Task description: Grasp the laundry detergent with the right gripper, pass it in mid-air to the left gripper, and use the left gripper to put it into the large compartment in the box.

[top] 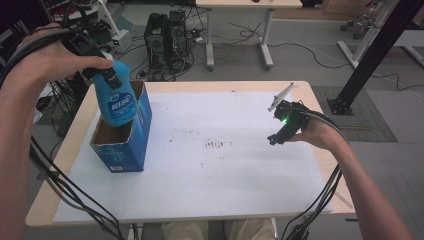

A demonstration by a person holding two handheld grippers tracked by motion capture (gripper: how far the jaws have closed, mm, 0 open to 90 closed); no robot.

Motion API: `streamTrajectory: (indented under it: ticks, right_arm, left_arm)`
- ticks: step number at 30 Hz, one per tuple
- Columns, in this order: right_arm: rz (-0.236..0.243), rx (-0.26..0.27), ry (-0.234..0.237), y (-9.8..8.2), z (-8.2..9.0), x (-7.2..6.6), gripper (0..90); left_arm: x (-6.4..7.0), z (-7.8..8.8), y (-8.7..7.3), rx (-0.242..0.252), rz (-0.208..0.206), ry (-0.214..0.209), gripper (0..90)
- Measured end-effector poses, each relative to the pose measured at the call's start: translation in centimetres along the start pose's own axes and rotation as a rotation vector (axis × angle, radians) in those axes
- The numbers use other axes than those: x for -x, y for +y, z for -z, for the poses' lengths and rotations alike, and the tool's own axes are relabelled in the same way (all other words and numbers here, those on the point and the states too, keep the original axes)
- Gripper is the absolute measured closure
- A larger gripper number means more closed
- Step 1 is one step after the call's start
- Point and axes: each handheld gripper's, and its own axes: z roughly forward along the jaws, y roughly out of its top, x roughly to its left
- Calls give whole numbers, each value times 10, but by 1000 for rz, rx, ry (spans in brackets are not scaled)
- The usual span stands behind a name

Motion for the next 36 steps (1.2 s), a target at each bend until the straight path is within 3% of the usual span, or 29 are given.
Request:
streamTrajectory:
  ticks: [1, 2, 3, 4, 7, 8, 9, 10, 11, 13, 14, 15, 16, 17, 18, 20, 21, 23, 24, 25, 26, 27, 28, 29, 30, 31, 34, 35, 36]
  right_arm:
    - [-35, -108, -72, -15, 5, 18, 133]
    - [-32, -106, -67, -14, 4, 18, 133]
    - [-43, -100, -61, -14, 6, 18, 133]
    - [-39, -109, -70, -14, 4, 18, 133]
    - [-33, -112, -73, -15, 5, 18, 133]
    - [-32, -111, -73, -16, 5, 18, 133]
    - [-23, -115, -76, -15, 4, 17, 133]
    - [-39, -109, -69, -15, 5, 18, 133]
    - [-16, -130, -78, -15, 1, 14, 133]
    - [-14, -128, -78, -15, 1, 14, 133]
    - [-19, -126, -79, -15, 1, 14, 133]
    - [-6, -125, -77, -15, 0, 13, 133]
    - [-21, -124, -77, -15, 3, 15, 133]
    - [-22, -127, -79, -15, 2, 15, 133]
    - [-6, -127, -78, -16, -1, 11, 133]
    - [-7, -129, -76, -17, -2, 10, 133]
    - [-7, -129, -77, -17, -2, 10, 133]
    - [-13, -126, -78, -15, 0, 13, 133]
    - [-10, -126, -80, -16, -1, 12, 133]
    - [-11, -136, -82, -19, -4, 9, 133]
    - [-7, -130, -80, -18, -3, 10, 133]
    - [-7, -130, -80, -18, -3, 10, 133]
    - [-10, -126, -81, -16, -1, 12, 133]
    - [-8, -144, -84, -20, -6, 9, 133]
    - [-22, -129, -78, -15, 1, 14, 133]
    - [-15, -148, -82, -21, -8, 7, 133]
    - [-13, -150, -83, -22, -9, 7, 133]
    - [-9, -148, -82, -21, -8, 7, 133]
    - [-11, -156, -78, -23, -12, 6, 133]
  left_arm:
    - [-15, -3, -11, -28, 92, 28, 385]
    - [-10, -1, -7, -17, 56, 20, 385]
    - [-12, -2, -8, -21, 65, 22, 385]
    - [-23, -11, -19, -29, 158, 35, 385]
    - [-20, -7, -16, -35, 125, 35, 385]
    - [-25, -14, -21, -32, 178, 32, 385]
    - [-13, -3, -10, -24, 78, 24, 385]
    - [-38, -25, -29, -14, 267, 9, 385]
    - [-39, -28, -30, -17, 278, 12, 385]
    - [-36, -23, -27, -18, 256, 7, 385]
    - [-42, -37, -33, -21, 303, 17, 385]
    - [-42, -37, -33, -21, 303, 17, 385]
    - [-35, -22, -27, -19, 252, 9, 385]
    - [-46, -51, -37, -35, 322, 21, 385]
    - [-46, -51, -37, -35, 322, 21, 385]
    - [-47, -67, -42, -51, 329, 24, 385]
    - [-41, -35, -32, -20, 300, 16, 385]
    - [-44, -44, -35, -25, 312, 23, 385]
    - [-47, -82, -46, -64, 332, 20, 385]
    - [-48, -89, -47, -74, 326, 17, 385]
    - [-45, -48, -36, -31, 315, 21, 385]
    - [-45, -48, -36, -31, 315, 21, 385]
    - [-46, -99, -48, -80, 331, 21, 385]
    - [-37, -24, -28, -14, 266, 7, 385]
    - [-46, -110, -50, -92, 328, 22, 385]
    - [-45, -113, -51, -92, 332, 19, 385]
    - [-45, -115, -52, -93, 333, 19, 385]
    - [-45, -130, -56, -77, 351, 5, 385]
    - [-46, -105, -49, -88, 323, 23, 385]
